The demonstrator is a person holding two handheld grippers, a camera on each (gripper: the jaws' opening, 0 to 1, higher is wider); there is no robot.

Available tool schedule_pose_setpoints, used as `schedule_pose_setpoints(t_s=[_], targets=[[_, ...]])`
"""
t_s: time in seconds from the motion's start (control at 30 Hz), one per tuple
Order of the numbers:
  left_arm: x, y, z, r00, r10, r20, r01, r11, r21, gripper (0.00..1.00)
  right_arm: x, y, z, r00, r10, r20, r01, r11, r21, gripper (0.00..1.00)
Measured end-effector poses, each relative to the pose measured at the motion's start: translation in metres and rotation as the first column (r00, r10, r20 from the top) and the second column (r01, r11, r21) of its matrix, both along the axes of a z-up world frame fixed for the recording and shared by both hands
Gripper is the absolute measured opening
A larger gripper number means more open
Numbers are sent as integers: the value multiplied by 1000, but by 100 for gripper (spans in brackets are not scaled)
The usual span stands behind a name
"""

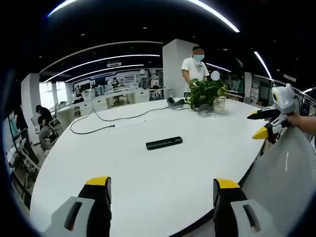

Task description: Press the specified remote control buttons in sequence, fully releasing each button before pressing the next.

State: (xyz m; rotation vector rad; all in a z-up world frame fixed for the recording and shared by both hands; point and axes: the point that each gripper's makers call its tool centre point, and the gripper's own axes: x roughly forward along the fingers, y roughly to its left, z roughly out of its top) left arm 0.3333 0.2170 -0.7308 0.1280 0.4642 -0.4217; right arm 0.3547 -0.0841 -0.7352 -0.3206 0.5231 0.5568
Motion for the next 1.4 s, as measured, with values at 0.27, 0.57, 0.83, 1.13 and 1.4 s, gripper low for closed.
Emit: schedule_pose_setpoints(t_s=[0.27,0.57,0.83,1.13,1.4], targets=[[0,-4,0,1000,-12,-14,12,1000,-11,96,-1,0,-4,1000,-2,-28,2,1000,4,72],[5,-8,-12,989,-115,-93,118,993,20,100,-1,-3,-8,998,-25,-53,25,1000,0,71],[29,-11,-24,946,-264,-190,297,939,173,100,-1,-7,-8,997,-41,-58,41,999,-3,71],[67,-24,-46,814,-480,-329,581,700,415,95,0,-11,-11,995,-67,-74,66,998,-9,71],[91,-34,-60,725,-553,-411,689,578,436,94,-1,-13,-15,993,-76,-90,75,997,-20,70]])
